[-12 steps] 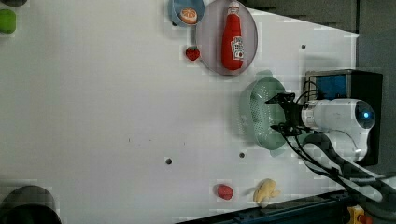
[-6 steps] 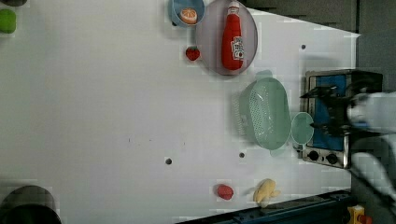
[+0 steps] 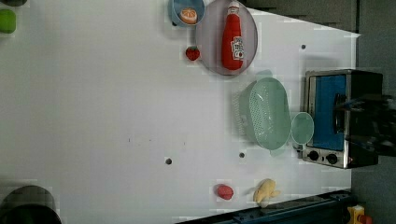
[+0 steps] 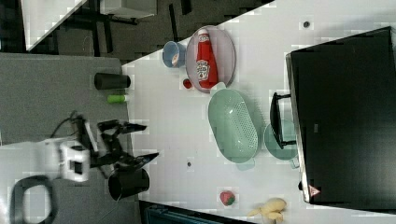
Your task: Drag strainer left to right.
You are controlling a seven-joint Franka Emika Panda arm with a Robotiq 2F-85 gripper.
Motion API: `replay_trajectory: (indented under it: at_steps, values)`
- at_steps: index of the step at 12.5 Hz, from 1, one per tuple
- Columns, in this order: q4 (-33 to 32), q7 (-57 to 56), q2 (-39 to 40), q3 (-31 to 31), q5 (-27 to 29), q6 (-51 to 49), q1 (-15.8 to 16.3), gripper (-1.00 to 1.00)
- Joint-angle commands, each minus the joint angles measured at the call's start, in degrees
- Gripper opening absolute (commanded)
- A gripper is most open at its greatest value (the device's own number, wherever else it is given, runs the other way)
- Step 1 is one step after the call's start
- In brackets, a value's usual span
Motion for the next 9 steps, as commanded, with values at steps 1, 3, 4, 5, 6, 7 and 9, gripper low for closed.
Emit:
replay_trajectory:
  at_steps: [1, 3, 4, 5, 6, 7, 9]
  values:
    - [4.6, -7.4, -1.6, -1.6, -0.8, -9.6, -0.5, 1.0]
    - [8.0, -8.2, -2.3, -2.0, -0.8, -12.8, -0.5, 1.0]
    - [8.8, -8.6, -2.3, -2.3, -0.8, -14.5, -0.5, 1.0]
    - [8.9, -8.8, -2.3, -2.5, -0.8, -14.9, -0.5, 1.0]
    - [8.8, -8.8, -2.3, -2.6, -0.8, -14.9, -0.5, 1.0]
    - [8.7, -8.8, -2.1, -2.5, -0.8, -14.9, -0.5, 1.0]
    - [8.7, -8.8, -1.9, -2.4, -0.8, -14.9, -0.5, 1.0]
